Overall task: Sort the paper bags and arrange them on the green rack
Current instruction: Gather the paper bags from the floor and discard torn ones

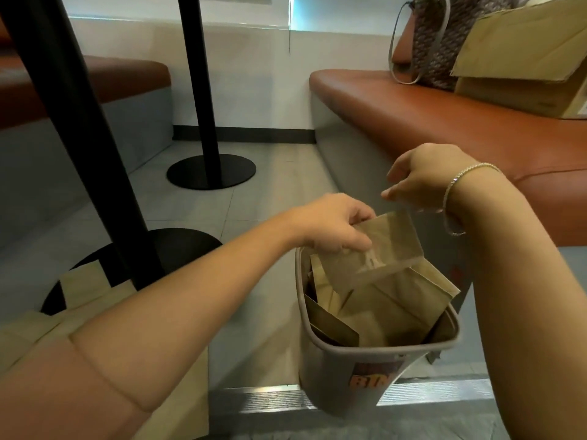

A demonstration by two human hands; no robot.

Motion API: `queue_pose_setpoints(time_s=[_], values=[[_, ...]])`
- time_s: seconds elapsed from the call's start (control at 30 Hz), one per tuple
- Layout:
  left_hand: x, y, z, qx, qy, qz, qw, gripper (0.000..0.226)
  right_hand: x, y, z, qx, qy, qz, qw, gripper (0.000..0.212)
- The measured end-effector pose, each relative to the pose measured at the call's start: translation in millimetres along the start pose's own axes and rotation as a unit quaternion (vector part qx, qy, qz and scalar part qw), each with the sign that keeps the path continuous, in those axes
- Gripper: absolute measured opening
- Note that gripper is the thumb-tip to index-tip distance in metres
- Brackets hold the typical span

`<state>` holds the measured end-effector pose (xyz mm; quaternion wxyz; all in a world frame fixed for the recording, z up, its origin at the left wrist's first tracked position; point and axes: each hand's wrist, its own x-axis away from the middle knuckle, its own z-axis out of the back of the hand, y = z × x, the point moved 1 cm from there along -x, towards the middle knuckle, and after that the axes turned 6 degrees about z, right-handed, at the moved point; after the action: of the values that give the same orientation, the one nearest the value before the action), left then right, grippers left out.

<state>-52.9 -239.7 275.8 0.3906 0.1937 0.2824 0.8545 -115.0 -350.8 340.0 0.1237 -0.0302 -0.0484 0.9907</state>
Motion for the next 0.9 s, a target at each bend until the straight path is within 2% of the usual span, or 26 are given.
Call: queue_pose_setpoints(time_s=[0.1,0.23,0.3,0.37,0.43,0.5,0.63,0.9], values=[[6.2,1.4,22.6,0.052,0.015,-0.017,0.998,0.018,-4.0,-1.2,-2.3,-0.045,-0.012,0.029,0.999,0.035],[11.5,-1.4,48.1,0.057,0.045,-0.032,0.997,0.023,4.0,-10.0,7.5,-0.131,-0.032,0.099,0.986,0.041],[13.5,-1.1,52.6,0.078,0.049,-0.054,0.994,0.017,9.5,-15.5,13.1,-0.115,-0.046,0.126,0.984,0.04],[13.7,0.1,56.4,0.109,0.066,-0.07,0.989,0.016,11.4,-16.9,17.9,-0.049,-0.016,0.143,0.988,0.028],[12.9,0.6,59.5,0.139,0.106,-0.08,0.981,0.02,12.9,-15.4,24.2,-0.013,0.048,0.145,0.988,0.023],[11.2,-1.9,60.6,0.16,0.16,-0.09,0.97,0.02,15.4,-14.1,29.5,0.001,0.096,0.139,0.986,0.026],[2.8,-26.3,59.1,0.166,0.27,-0.052,0.947,0.019,16.8,-16.1,29.8,0.001,0.124,0.106,0.987,0.029],[1.2,-81.8,39.4,0.147,0.261,0.04,0.953,0.017,10.4,-15.9,10.8,-0.047,-0.012,0.083,0.995,0.02]])
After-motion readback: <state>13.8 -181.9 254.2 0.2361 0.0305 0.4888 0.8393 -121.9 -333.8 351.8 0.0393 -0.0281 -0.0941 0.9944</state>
